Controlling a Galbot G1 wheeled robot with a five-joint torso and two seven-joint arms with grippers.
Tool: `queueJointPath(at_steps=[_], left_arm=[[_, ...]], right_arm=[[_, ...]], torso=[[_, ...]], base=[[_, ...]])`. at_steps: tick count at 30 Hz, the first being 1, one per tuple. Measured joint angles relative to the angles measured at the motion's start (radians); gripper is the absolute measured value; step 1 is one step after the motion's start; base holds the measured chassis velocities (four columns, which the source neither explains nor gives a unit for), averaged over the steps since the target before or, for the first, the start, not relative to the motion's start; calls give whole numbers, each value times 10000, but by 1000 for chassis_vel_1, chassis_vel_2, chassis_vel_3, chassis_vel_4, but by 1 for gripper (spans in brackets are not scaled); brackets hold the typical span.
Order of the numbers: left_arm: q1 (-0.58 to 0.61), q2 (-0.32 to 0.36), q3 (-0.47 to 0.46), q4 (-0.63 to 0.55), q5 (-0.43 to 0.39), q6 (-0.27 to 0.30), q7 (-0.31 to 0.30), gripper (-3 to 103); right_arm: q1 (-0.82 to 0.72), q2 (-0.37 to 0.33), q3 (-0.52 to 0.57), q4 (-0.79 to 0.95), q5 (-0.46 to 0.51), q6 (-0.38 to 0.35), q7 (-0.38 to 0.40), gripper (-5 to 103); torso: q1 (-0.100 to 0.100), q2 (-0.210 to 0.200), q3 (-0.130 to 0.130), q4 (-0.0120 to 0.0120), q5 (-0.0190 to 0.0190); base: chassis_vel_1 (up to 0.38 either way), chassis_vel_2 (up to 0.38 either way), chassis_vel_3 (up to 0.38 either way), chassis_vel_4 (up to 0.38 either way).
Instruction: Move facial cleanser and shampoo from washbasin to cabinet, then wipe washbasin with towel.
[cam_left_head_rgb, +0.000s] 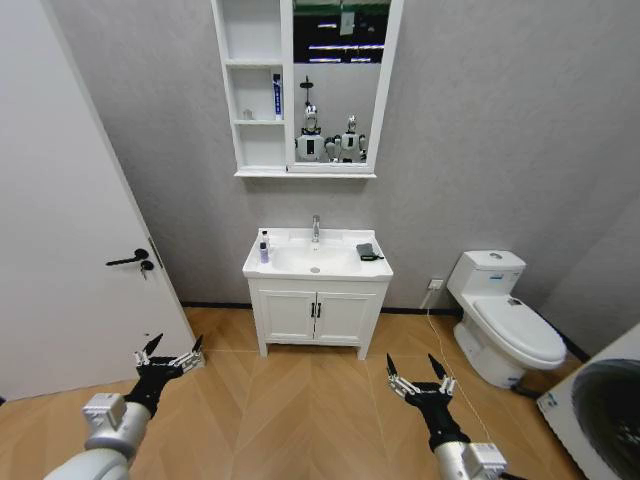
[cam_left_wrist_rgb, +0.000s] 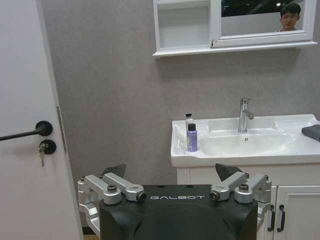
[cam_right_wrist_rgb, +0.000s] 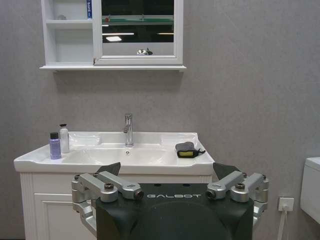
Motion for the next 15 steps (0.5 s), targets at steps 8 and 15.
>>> queueJointPath(at_steps=[8,15], left_arm=[[-42,8,81,74,42,-27,12,98],[-38,8,108,93,67,-26,12,98]], right_arm=[[11,70,-63,-66,-94,21,-35,100],[41,66,-89,-136,-97,54,-47,100]], torso=[[2,-2,1,-2,5],[-2,0,-1,0,4]], base=[[-255,264,265,-268],[-189,206,189,-186]])
